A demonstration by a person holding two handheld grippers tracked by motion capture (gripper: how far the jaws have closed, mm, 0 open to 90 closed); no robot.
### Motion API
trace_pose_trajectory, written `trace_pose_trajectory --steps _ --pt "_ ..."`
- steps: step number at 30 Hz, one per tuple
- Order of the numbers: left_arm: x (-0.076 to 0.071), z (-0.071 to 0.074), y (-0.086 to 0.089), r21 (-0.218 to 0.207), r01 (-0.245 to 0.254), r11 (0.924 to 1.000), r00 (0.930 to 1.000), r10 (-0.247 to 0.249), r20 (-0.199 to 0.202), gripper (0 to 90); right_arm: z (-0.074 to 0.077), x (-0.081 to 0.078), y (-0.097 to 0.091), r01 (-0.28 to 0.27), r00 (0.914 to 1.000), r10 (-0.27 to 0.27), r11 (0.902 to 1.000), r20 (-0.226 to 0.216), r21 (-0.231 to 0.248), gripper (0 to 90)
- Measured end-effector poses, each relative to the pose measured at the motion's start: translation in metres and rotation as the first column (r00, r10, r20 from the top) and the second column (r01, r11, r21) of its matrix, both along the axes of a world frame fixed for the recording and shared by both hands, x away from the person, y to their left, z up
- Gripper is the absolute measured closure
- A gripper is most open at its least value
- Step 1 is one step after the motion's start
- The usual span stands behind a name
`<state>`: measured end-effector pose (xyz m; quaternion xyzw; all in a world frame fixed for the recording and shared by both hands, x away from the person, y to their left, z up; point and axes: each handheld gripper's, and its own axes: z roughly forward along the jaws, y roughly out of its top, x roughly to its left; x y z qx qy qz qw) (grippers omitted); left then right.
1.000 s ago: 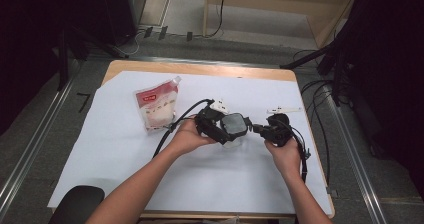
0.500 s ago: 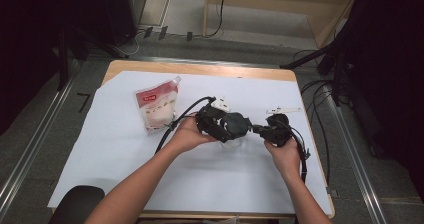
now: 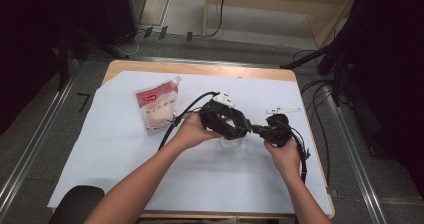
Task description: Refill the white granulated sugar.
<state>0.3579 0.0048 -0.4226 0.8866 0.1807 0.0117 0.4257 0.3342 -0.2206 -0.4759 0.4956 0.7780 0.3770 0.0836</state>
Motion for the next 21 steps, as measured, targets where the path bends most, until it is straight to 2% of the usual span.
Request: trace_pose_trajectory --steps 4,10,15,21 --pt "0.0 0.006 -0.006 0.028 0.003 0.9996 1.0 -0.003 -0.003 36.0 0.0 -0.001 0.001 -0.005 1.0 0.005 1.0 0.006 -0.004 90.0" --pt "0.001 0.015 -0.01 0.011 0.011 0.9999 0.999 -0.01 -0.043 51.5 0.0 -0.001 0.002 -0.012 0.9999 0.012 0.9999 0.007 0.012 90.0" --pt "0.0 0.02 -0.016 0.022 0.025 0.9994 0.9978 -0.023 -0.062 58.8 0.0 -0.002 0.004 -0.012 0.9999 0.012 0.9998 0.001 0.017 90.0" --pt "-0.006 0.019 -0.022 0.028 0.045 0.9986 0.9965 -0.043 -0.072 61.5 -0.001 -0.004 0.007 -0.019 0.9998 0.019 0.9994 0.003 0.03 90.0"
